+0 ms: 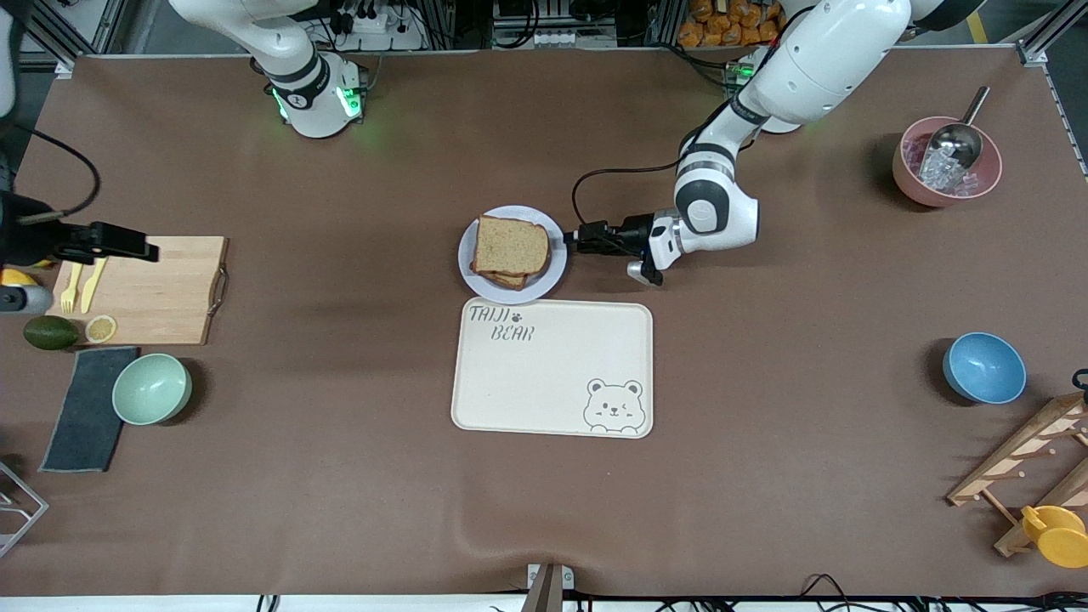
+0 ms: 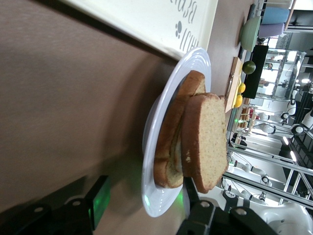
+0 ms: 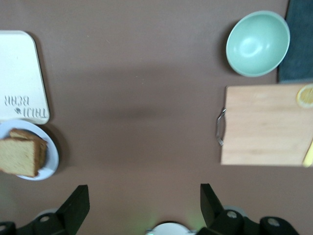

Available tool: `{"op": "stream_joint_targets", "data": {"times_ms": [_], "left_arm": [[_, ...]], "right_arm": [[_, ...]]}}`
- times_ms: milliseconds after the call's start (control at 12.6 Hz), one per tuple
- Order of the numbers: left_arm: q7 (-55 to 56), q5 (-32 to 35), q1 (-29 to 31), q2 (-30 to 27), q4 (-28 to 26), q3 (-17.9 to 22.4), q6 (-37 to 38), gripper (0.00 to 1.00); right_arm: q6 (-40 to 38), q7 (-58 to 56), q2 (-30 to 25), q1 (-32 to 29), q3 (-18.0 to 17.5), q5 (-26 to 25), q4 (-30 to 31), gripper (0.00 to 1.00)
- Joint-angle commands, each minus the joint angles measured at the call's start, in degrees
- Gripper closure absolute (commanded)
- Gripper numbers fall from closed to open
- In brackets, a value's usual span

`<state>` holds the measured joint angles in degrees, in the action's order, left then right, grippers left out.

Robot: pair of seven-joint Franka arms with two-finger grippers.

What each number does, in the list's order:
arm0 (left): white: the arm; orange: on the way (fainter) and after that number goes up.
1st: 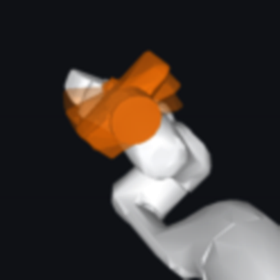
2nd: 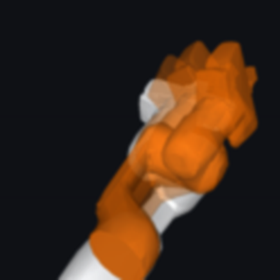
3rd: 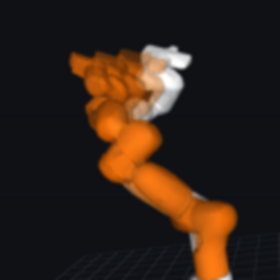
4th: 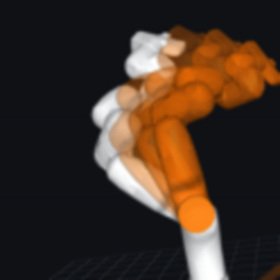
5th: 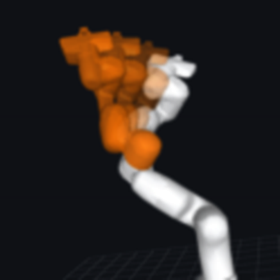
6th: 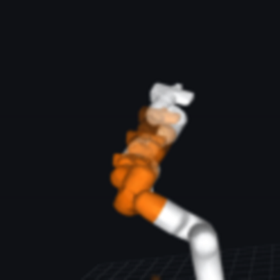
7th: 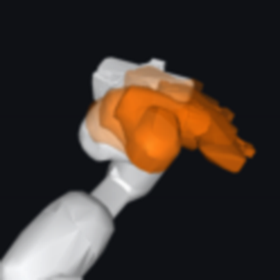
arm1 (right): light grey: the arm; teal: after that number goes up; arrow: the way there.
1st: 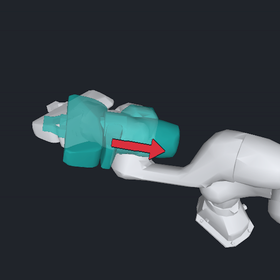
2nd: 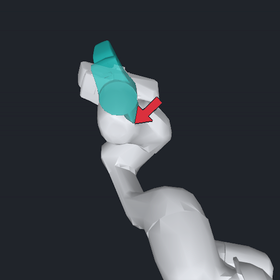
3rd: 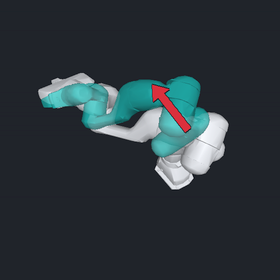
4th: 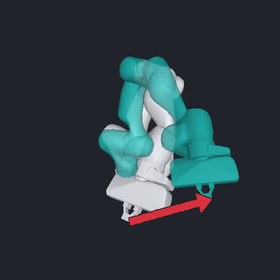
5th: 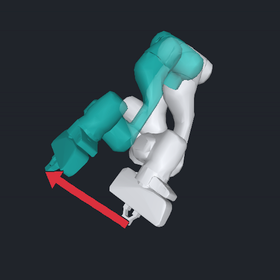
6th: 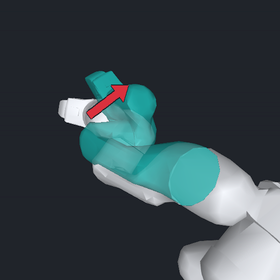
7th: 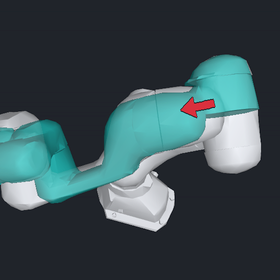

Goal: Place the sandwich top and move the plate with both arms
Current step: 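Grasp the plate rim with the left gripper while the right gripper returns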

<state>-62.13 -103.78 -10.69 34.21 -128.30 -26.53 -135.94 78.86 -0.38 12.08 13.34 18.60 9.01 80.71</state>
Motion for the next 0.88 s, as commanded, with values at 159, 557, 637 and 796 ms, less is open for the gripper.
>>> {"op": "stream_joint_targets", "data": {"times_ms": [159,557,637,796], "left_arm": [[-6.59,-1.77,-0.03,5.07,4.37,-0.89,0.06,0.44],[-7.91,-3.18,-0.39,6.04,6.04,-0.98,0.59,0.59],[-8.44,-3.44,-0.39,6.30,6.04,-0.98,1.11,0.66],[-11.59,-4.06,-0.21,7.17,6.04,-0.98,2.69,0.81]], "right_arm": [[-0.11,7.77,-0.74,-6.17,-7.91,0.76,-0.55,0.00],[8.75,9.17,-5.99,-11.41,-14.38,-6.02,6.09,0.00],[10.68,9.87,-7.84,-12.02,-14.99,-6.02,8.91,0.00],[11.84,10.92,-9.95,-13.25,-16.22,-6.02,11.82,0.00]]}}
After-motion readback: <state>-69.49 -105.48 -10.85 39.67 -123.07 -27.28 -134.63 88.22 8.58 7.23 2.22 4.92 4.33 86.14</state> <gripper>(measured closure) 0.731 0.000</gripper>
